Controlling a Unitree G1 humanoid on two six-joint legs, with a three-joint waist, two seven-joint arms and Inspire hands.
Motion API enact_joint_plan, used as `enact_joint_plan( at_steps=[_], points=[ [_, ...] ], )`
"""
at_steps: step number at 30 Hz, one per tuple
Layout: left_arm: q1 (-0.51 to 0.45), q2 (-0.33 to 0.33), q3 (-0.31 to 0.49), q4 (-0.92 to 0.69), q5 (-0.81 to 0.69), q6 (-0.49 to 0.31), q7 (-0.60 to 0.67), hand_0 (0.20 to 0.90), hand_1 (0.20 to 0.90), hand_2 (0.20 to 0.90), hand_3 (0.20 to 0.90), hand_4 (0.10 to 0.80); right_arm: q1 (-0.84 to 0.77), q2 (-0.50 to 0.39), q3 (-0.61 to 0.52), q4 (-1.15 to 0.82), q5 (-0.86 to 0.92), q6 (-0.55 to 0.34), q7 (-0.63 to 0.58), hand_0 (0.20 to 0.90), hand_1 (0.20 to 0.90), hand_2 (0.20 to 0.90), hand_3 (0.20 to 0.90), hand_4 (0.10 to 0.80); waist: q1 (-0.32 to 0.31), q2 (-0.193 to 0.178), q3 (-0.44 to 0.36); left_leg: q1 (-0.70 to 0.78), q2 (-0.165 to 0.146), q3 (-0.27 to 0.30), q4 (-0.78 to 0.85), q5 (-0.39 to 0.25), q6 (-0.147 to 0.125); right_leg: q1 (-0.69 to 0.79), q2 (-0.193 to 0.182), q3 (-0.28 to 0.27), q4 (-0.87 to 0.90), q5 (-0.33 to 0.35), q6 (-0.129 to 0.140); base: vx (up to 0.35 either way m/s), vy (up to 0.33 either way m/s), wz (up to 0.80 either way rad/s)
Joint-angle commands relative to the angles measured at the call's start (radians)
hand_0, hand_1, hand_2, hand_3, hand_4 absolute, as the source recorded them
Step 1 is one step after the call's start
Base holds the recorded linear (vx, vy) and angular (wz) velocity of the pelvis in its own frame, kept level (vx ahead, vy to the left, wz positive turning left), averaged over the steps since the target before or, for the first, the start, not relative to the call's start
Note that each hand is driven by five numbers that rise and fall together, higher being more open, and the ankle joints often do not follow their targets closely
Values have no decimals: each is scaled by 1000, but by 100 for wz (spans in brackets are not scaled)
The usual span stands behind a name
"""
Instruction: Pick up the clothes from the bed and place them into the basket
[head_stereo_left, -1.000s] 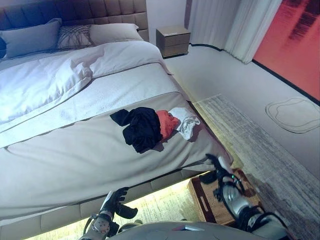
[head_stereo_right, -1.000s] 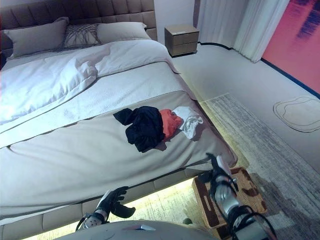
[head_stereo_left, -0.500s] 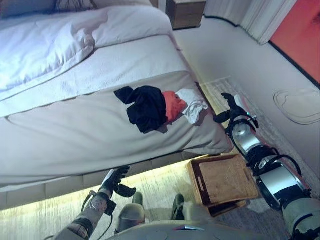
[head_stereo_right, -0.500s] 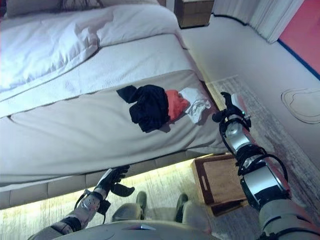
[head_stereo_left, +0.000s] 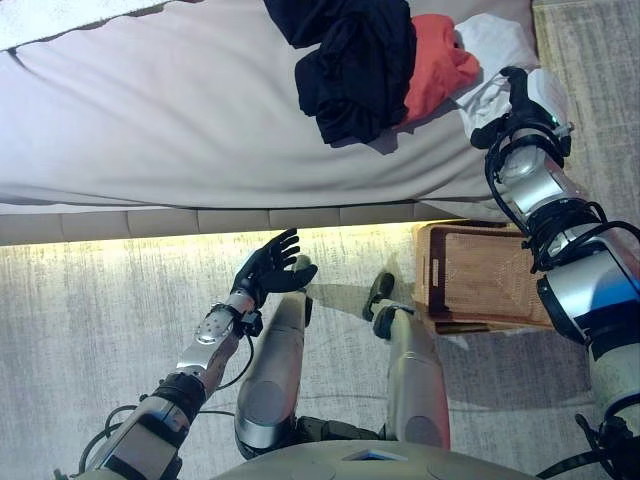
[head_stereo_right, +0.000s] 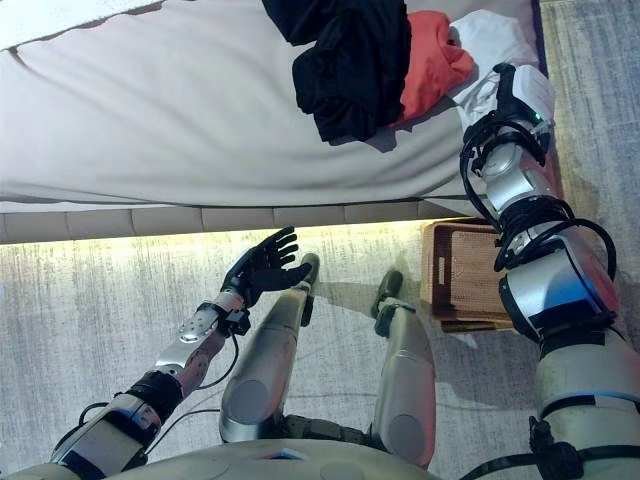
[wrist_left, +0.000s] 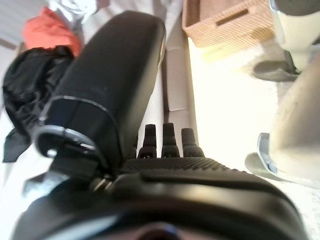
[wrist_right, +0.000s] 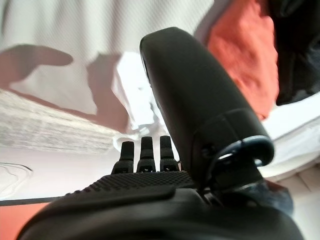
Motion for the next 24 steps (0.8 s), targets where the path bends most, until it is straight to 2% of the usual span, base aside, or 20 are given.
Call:
enact_joint_plan(
  at_steps=[1,7,14,22,23,24],
  points=[
    [28,47,16,-175,-90,-124,-18,900,900,900,900,800,-160,-136,57,-23,0,-9,-94,900,900,900,900,800,5,38,-35,-46,-44,19,114,-142,65,9,5,-31,96,-103,-9,25,-2,9],
    [62,89,38,-310,-173,-154,13,900,900,900,900,800,-234,-191,106,44,-58,66,-114,900,900,900,900,800,12,75,-33,-179,-54,28,264,-183,77,-114,1,-25,235,-149,-32,72,-21,3],
    [123,120,55,-411,-208,-169,32,900,900,900,900,800,-305,-246,131,75,-37,85,-103,900,900,900,900,800,23,103,-33,-286,-63,22,349,-193,82,-219,10,-8,328,-174,-45,72,-37,2],
    [199,162,104,-493,-269,-141,46,900,900,900,900,800,-385,-299,194,82,-1,113,-109,900,900,900,900,800,42,119,-33,-397,-72,21,430,-195,86,-323,11,-8,423,-196,-58,58,-47,2],
    [211,164,112,-497,-285,-141,42,900,900,900,900,800,-401,-307,203,88,16,109,-108,700,700,700,667,567,46,121,-33,-410,-74,21,441,-194,85,-334,10,-11,434,-198,-60,69,-44,4],
    [218,167,116,-500,-292,-143,37,900,900,900,900,800,-412,-310,207,90,23,107,-108,651,651,651,609,509,48,123,-33,-418,-75,21,448,-195,86,-340,9,-13,442,-200,-61,56,-50,5]
  ],
)
